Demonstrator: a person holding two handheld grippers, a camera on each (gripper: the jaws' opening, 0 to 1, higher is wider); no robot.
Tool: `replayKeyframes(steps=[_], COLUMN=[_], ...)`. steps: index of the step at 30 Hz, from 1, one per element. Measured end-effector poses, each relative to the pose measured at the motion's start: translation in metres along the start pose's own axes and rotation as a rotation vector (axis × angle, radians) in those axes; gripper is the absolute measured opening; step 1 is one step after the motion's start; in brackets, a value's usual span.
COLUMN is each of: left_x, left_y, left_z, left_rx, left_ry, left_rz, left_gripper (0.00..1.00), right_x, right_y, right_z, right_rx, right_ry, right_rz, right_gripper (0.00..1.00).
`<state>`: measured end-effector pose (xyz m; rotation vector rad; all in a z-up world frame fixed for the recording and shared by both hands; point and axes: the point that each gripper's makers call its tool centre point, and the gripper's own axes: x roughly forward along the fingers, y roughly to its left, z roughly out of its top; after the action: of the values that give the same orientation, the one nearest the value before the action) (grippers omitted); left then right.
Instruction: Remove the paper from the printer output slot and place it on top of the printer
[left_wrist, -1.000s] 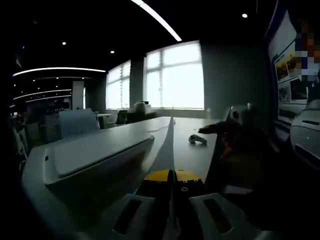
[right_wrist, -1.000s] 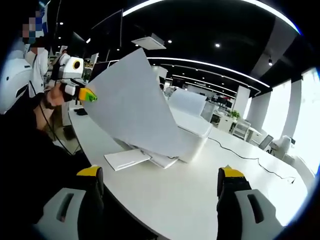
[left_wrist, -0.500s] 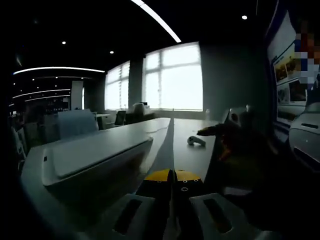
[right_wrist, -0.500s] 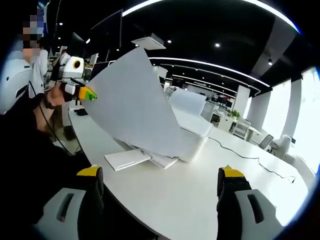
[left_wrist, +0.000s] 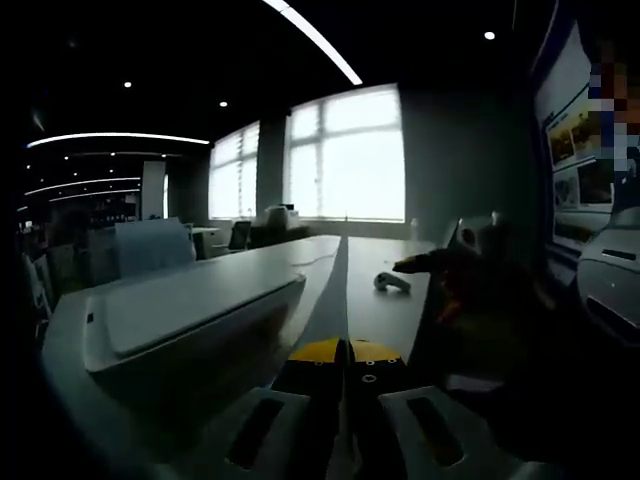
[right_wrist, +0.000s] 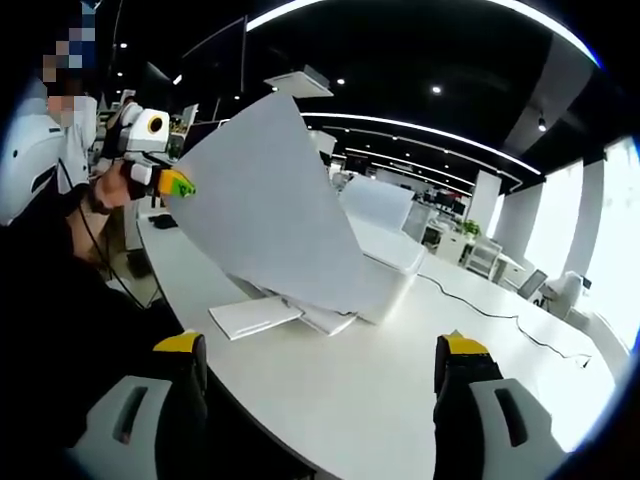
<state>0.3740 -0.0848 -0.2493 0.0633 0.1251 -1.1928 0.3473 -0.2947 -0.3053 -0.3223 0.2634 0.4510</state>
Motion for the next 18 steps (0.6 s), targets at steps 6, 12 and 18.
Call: replayKeyframes(steps=[6,12,18], left_x=[0.000,-0.001,-0.002], left_y=[0.000,0.000,0.001], left_z=[0.002,0.006,0.011], left_rx=[0.003,0.012,0.022], left_ry=[-0.003,-0.006,-0.010], left_rz=[0.000,0.000,0.002], left_gripper=[0.05,0.05,0.05], right_x=[0.000,0.000,0.000], right_y=[0.000,0.000,-0.001], right_z=[0.000,0.000,0.000], right_rx=[-0.001,-0.002,-0.004], right_ry=[0.002,0.001,0.002], right_rz=[-0.001,-0.004,-0.005], right_gripper=[0.89,0.89,0.89])
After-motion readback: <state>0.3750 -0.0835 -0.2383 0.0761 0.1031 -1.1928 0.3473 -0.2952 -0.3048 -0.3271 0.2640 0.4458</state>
